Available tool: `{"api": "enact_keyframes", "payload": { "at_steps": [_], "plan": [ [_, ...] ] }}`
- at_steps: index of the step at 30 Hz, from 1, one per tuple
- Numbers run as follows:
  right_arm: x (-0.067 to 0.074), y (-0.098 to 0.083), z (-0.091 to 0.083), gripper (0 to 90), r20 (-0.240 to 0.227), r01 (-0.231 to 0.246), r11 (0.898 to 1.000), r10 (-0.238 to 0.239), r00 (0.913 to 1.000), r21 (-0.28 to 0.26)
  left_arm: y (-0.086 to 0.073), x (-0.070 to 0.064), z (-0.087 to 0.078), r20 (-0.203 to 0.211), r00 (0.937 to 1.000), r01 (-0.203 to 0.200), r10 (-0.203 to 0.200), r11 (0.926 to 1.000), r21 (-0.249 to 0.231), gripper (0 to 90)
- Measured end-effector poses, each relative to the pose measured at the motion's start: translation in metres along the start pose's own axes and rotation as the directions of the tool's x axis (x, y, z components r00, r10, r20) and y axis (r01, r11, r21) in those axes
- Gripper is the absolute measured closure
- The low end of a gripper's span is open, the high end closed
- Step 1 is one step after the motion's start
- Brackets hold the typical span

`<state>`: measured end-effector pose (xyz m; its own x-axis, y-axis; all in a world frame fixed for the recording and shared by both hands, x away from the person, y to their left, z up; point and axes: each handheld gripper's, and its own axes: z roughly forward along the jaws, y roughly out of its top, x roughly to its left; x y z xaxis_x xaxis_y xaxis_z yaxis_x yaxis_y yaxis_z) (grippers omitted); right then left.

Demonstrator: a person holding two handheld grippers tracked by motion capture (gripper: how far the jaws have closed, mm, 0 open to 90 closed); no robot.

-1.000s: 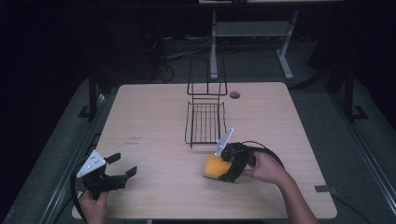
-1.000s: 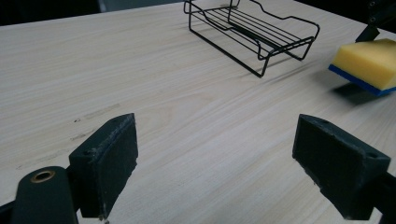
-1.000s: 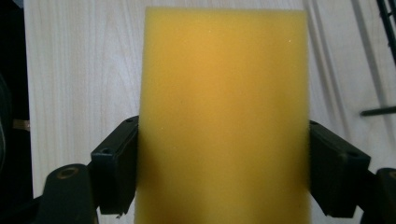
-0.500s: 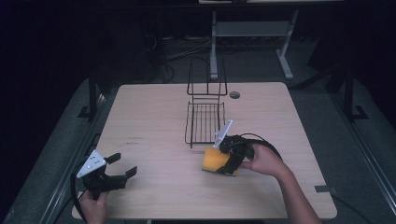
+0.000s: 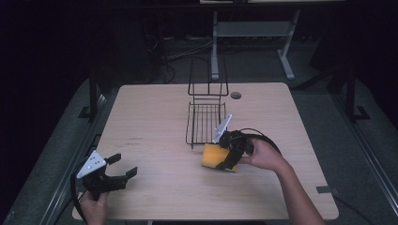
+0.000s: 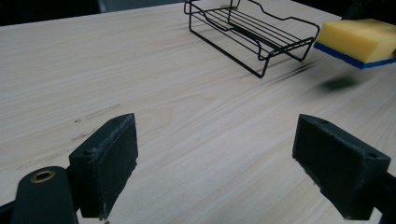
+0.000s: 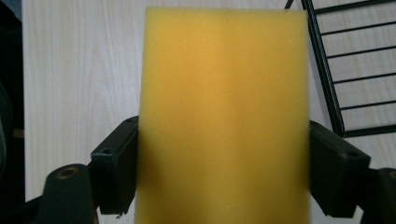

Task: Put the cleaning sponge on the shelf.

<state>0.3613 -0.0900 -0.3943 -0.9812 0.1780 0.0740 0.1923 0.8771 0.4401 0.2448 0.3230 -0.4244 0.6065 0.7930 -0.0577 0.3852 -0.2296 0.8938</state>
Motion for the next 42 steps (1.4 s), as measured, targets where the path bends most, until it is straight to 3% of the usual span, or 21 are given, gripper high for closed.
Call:
{"api": "enact_keyframes", "payload": {
  "at_steps": [14,24,42],
  "plan": [
    [-0.009,0.009,-0.003,22.0,-0.006,-0.001,1.0,0.001,1.0,-0.012,0.0,0.0,0.0,0.004,1.0,0.003,-0.003,1.0,0.001,13.5],
    [-0.021,0.021,-0.002,22.0,-0.006,-0.005,1.0,0.005,1.0,0.023,0.0,0.001,0.0,0.007,1.0,0.003,-0.003,1.0,-0.004,13.4],
    [-0.04,0.035,0.003,21.9,-0.027,-0.006,0.999,0.007,0.9996,0.031,0.001,0.001,0.0,0.007,1.0,0.001,-0.001,1.0,-0.008,13.4]
  ]
}}
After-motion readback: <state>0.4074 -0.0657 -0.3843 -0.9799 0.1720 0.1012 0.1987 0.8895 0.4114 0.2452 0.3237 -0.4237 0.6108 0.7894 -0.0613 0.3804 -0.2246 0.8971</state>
